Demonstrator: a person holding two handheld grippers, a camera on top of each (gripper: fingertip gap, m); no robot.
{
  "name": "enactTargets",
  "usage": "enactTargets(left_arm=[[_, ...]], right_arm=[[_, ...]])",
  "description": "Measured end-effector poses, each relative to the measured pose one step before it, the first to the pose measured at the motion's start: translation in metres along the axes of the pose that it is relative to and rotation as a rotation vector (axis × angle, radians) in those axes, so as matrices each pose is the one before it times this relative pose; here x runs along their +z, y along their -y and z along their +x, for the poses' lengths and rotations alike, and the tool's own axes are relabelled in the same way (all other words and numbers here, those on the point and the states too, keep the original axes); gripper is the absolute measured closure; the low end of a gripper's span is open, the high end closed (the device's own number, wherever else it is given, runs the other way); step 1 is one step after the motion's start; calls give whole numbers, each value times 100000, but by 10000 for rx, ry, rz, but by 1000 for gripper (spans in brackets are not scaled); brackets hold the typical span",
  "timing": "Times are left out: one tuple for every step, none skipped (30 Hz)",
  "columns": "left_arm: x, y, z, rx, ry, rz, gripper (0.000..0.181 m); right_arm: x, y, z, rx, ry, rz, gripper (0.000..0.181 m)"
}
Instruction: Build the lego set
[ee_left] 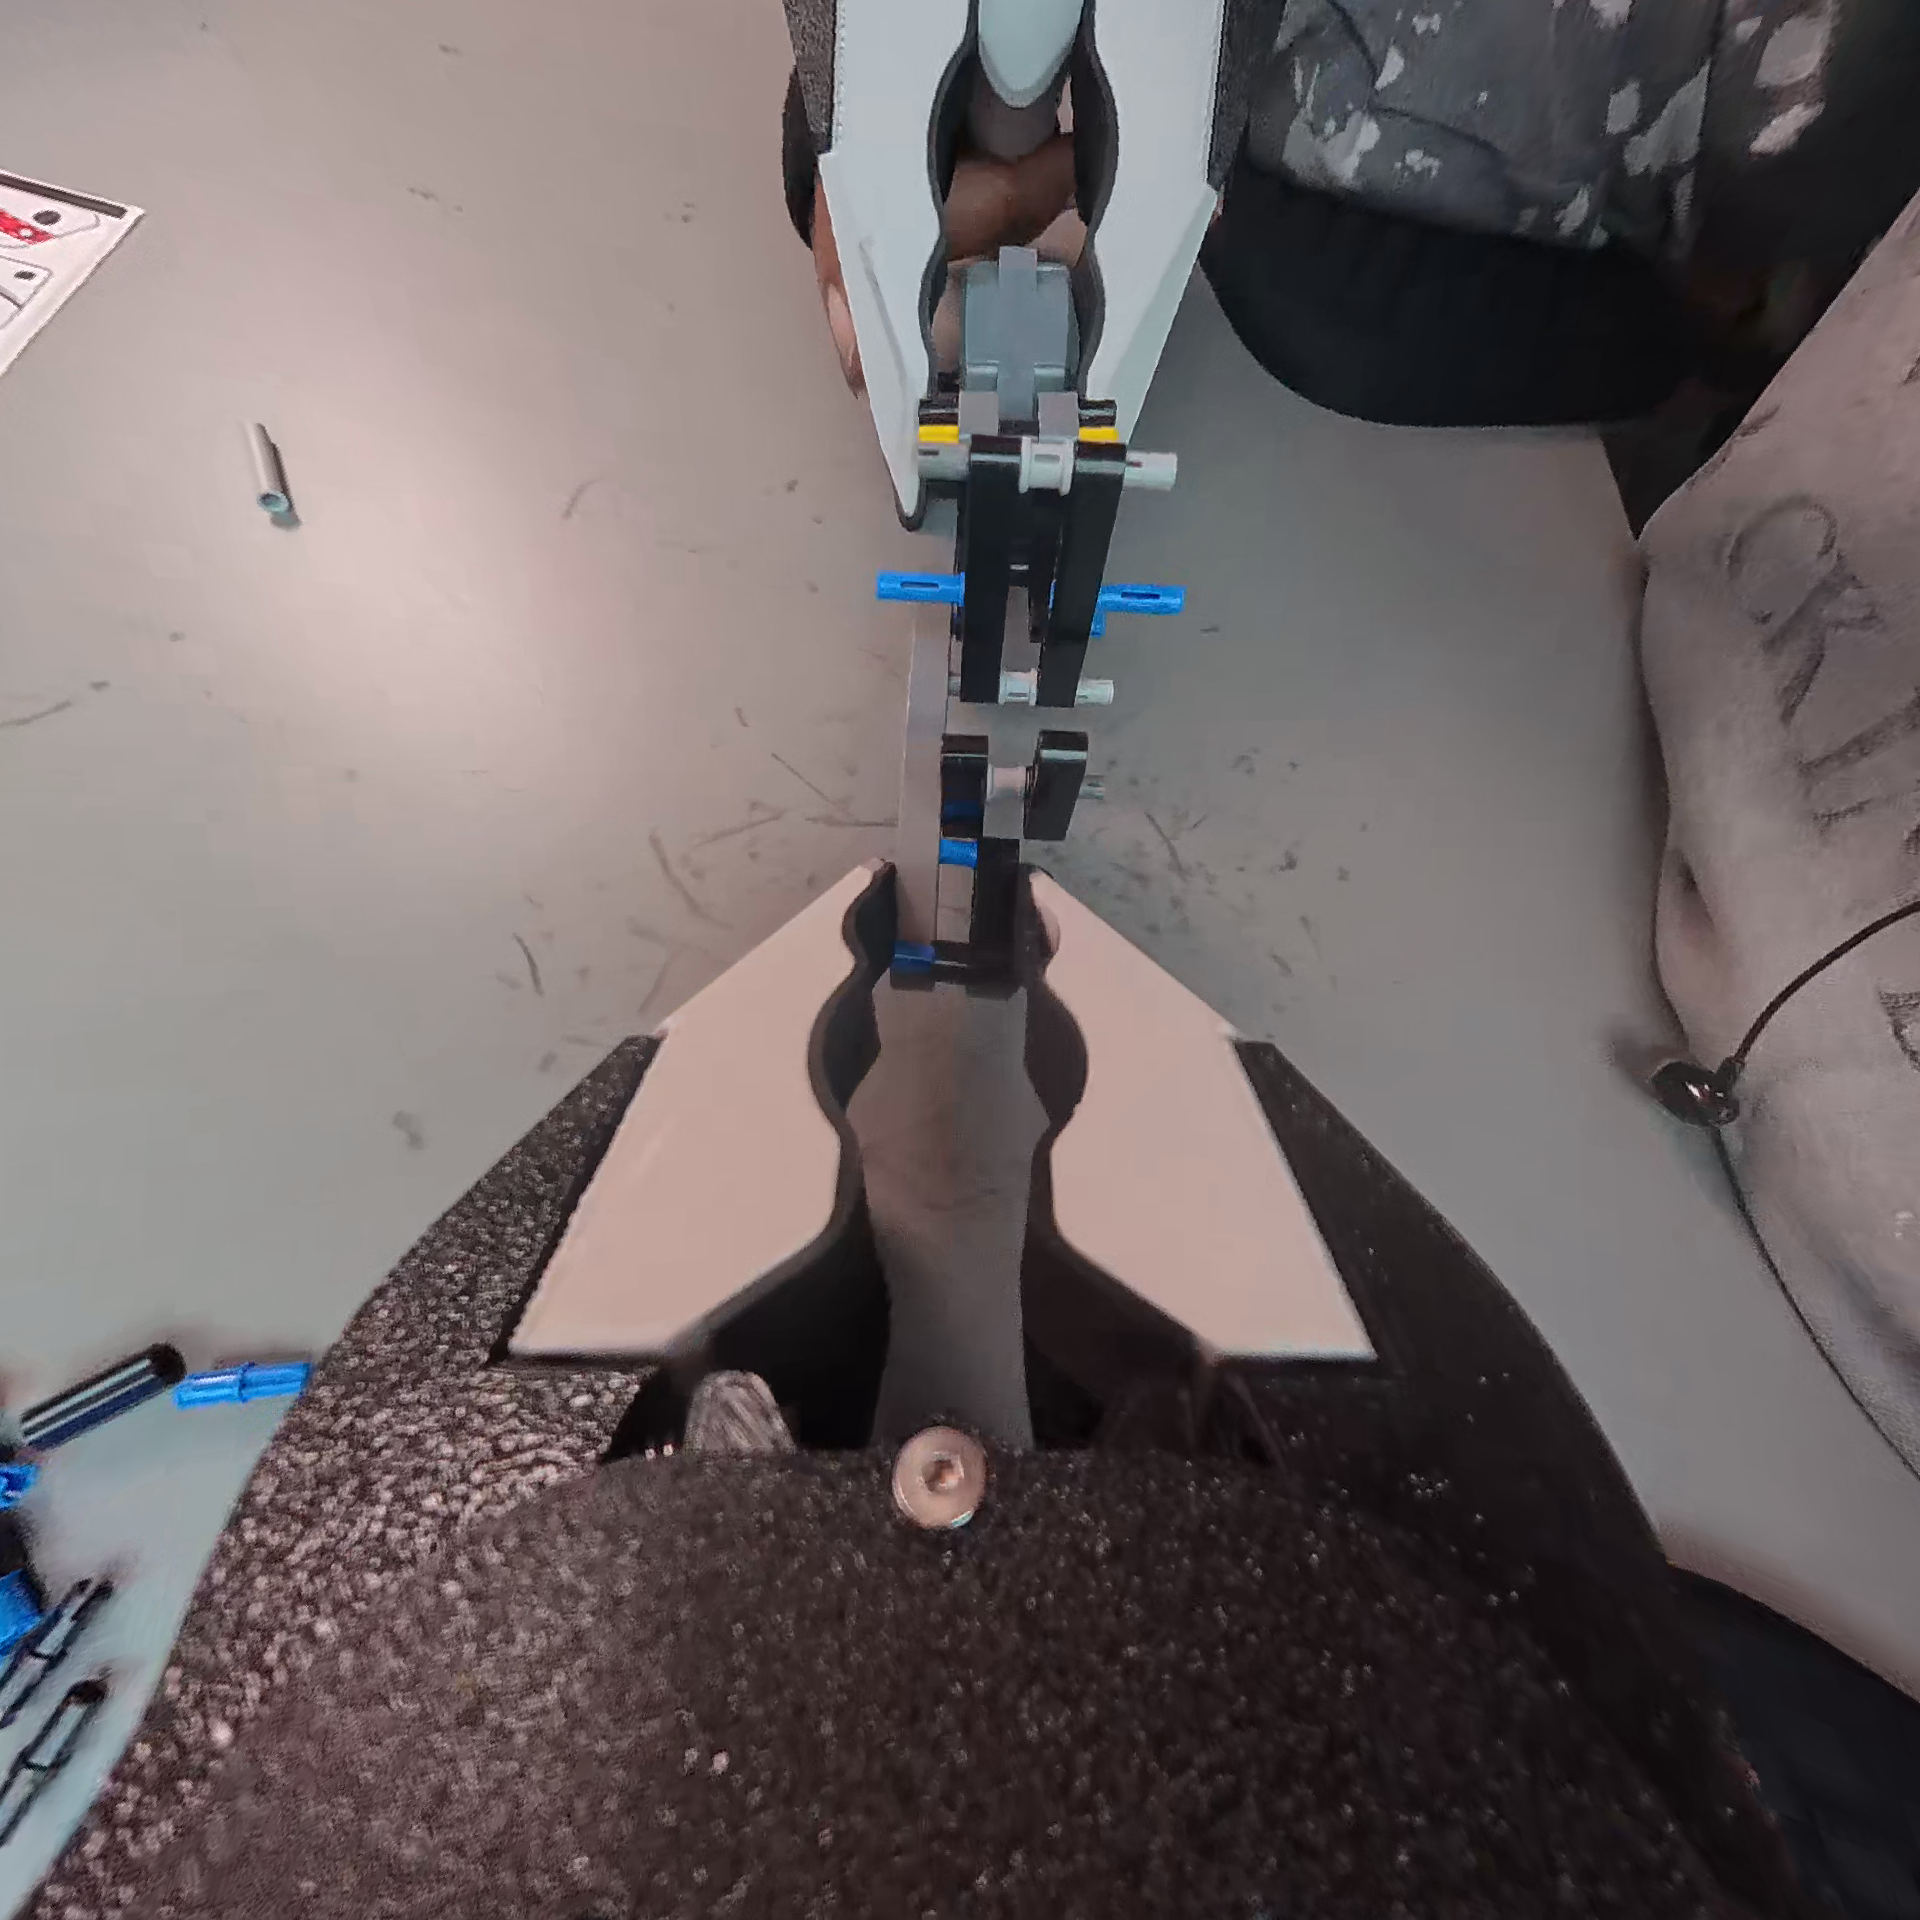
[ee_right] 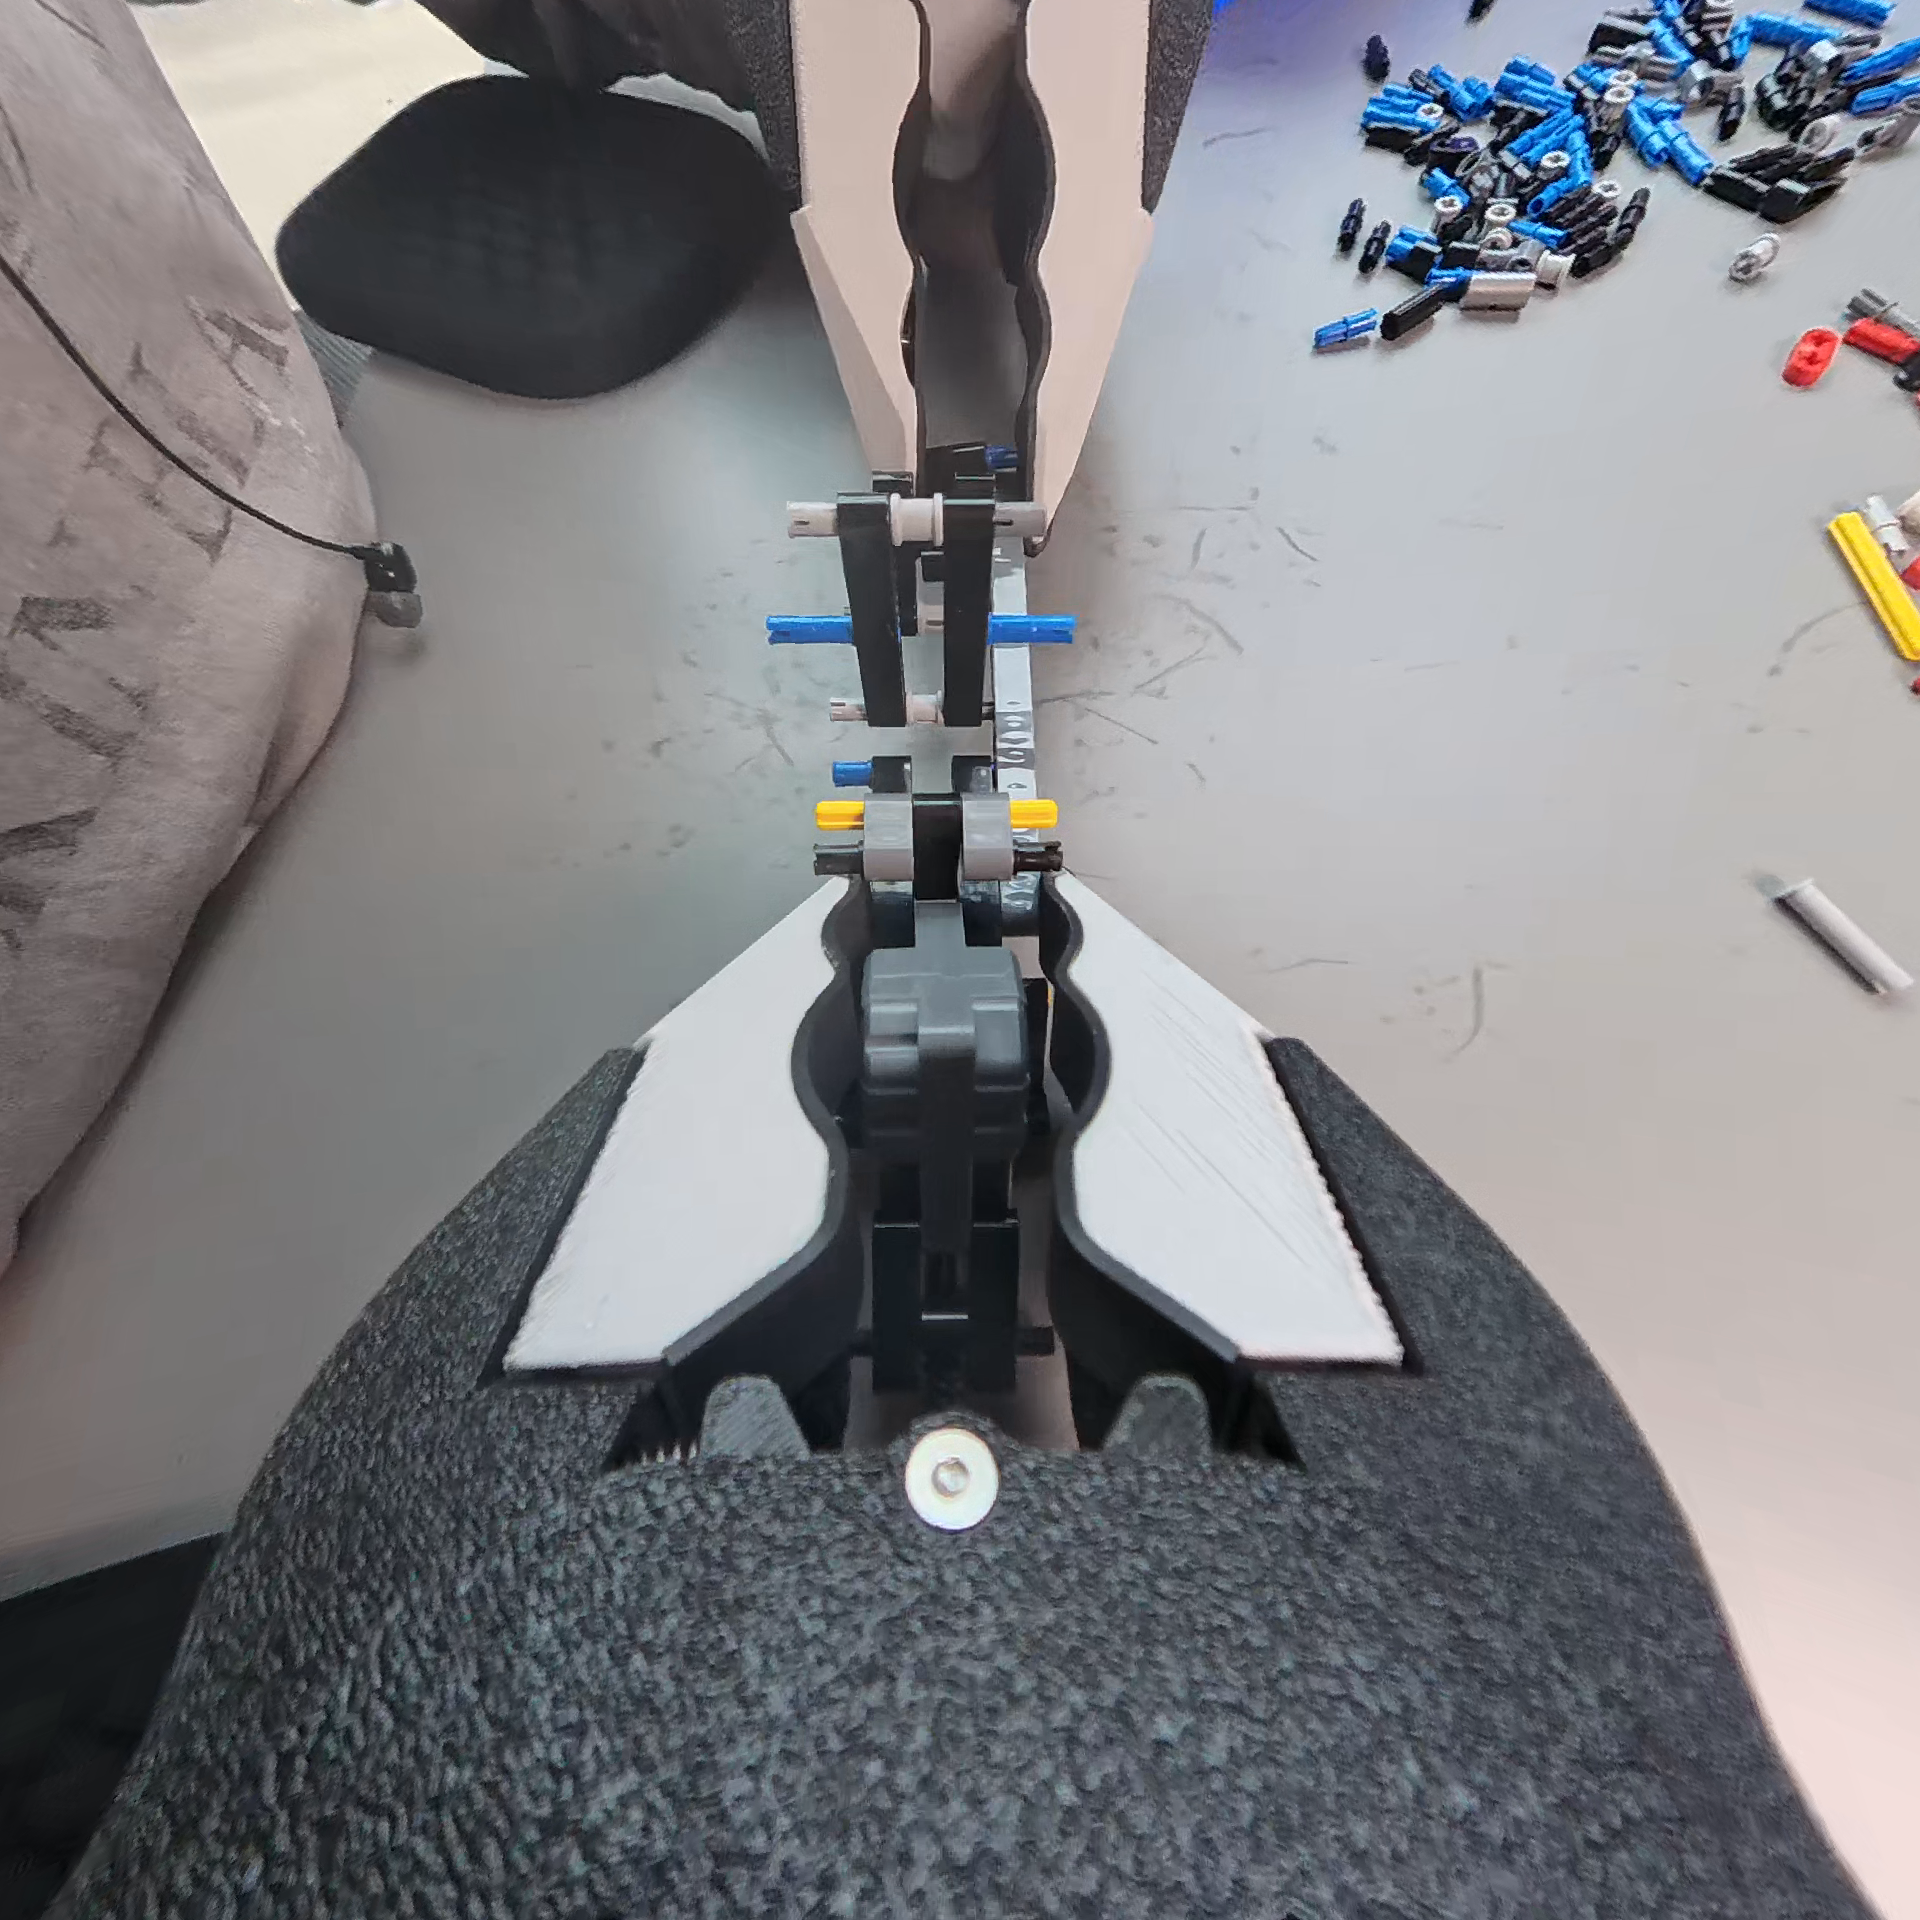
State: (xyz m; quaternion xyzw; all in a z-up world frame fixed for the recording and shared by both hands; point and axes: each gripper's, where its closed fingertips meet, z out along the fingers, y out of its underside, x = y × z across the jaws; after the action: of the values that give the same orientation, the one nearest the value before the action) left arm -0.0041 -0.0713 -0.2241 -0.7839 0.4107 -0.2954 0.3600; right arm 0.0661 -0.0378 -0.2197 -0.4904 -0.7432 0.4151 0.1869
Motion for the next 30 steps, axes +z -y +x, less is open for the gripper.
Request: enactTargets(left_arm=[[27, 77, 100, -43, 20, 46, 156], [-29, 207, 135, -123, -39, 137, 156], [-35, 203, 100, -148, -31, 138, 156], [-16, 118, 27, -110, 19, 66, 157], [85, -22, -109, 12, 160, -64, 157], [144, -93, -15, 137, 122, -143, 157], [211, -205, -27, 122, 119, -241, 157], [232, -232, -107, 207, 188, -239, 157], [242, -319, -191, 279, 298, -292, 157], [238, -299, -41, 441, 284, -302, 158], [241, -243, 38, 394, 232, -273, 158], [238, -279, 175, 510, 129, -224, 158], [160, -123, 440, 235, -183, 6, 158], [-34, 41, -87, -226, -23, 178, 158], [-93, -49, -190, -145, 42, 45, 158], [-56, -48, -105, -42, 19, 9, 158], [-36, 42, -105, -190, -19, 38, 158], [9, 33, -179, -453, -36, 16, 158], [30, -5, -158, -738, -127, -11, 158], [-86, 199, -179, -715, -132, 136, 158], [-95, 235, -170, -808, -143, 139, 157], [-22, 182, -432, -815, 106, 71, 158], [69, 1, -227, -306, 134, -22, 158], [85, -65, -26, 75, 142, -35, 158], [99, -135, -17, 190, 207, -88, 158], [102, -132, -2, 280, 269, -123, 158], [82, -56, 15, 445, 302, -81, 158], [31, -20, -22, 402, 296, -41, 158], [30, 17, 12, 213, 224, -14, 158], [2, 17, 40, 30, 88, 27, 158]], right_arm=[[-94, 15, -71, -47, 116, 56, 149], [-159, 100, -10, 44, 106, 123, 149], [-175, 156, -8, 159, 157, 157, 149], [-157, 164, 63, 169, 123, 157, 150], [-87, 21, 99, 65, 72, 37, 150], [-10, -135, 33, -15, 63, -88, 150], [80, -248, 17, -25, 48, -185, 150], [105, -276, 33, -30, 20, -219, 149], [13, -9, 154, -23, -82, -98, 150], [31, -122, 34, -42, -28, -201, 150], [44, -120, 2, -89, -78, -212, 150], [80, -130, -86, -147, -64, -209, 150], [31, -120, -45, -174, -88, -127, 150], [17, 39, 96, -12, -114, 46, 150], [97, 86, 94, 87, -64, 105, 150], [41, 42, 34, 14, -38, 75, 150], [-27, 29, 112, -35, -94, 38, 150], [23, -3, 199, -61, -142, 11, 150], [52, -7, 216, -37, -144, 35, 150], [-52, 40, 169, 9, -107, 94, 150], [-24, -15, 143, 82, -75, 37, 150], [29, -24, 161, 1, -130, -9, 150], [9, -39, 28, -72, -65, -42, 150], [19, -73, -3, -64, -38, -48, 150], [19, -19, -11, -5, 3, 5, 150], [31, -37, -27, 15, 30, 0, 150], [-17, -64, -29, -25, 22, -28, 149], [-25, -47, 11, -58, -14, -27, 149], [-11, -36, 6, -61, -19, -28, 149], [1, -9, 2, -46, -33, -22, 149]])
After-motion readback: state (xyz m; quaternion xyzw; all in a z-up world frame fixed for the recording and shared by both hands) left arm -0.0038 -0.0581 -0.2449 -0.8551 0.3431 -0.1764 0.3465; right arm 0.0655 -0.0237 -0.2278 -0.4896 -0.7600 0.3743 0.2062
